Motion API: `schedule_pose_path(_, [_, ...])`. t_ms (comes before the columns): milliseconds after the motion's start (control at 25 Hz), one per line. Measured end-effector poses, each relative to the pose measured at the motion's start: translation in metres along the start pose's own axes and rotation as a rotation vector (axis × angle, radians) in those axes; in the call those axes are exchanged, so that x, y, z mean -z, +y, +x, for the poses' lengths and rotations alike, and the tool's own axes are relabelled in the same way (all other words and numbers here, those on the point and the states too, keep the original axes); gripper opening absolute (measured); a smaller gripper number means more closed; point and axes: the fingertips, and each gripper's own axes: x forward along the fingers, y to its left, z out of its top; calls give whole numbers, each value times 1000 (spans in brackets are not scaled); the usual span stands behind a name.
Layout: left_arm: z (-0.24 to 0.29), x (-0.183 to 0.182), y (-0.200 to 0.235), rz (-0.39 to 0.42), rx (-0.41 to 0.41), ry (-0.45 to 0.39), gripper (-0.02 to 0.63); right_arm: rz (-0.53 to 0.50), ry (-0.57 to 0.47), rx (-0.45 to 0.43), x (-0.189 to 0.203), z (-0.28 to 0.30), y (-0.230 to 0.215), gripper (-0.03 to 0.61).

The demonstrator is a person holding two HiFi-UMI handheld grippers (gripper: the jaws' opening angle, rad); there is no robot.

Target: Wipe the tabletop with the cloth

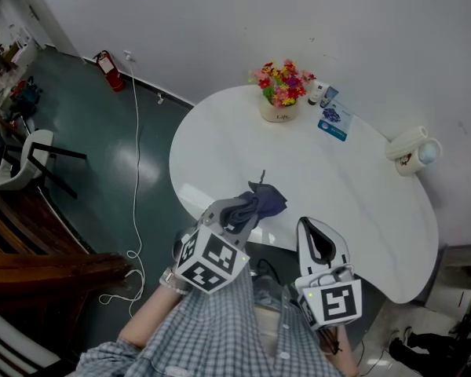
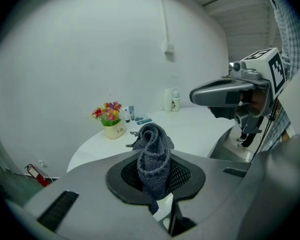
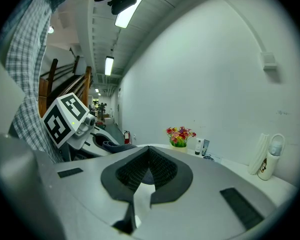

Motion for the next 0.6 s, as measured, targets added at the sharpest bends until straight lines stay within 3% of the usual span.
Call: schedule_pose_path(600, [-3,2,0,10,9,-2,55,5,13,19,2,0,2,9])
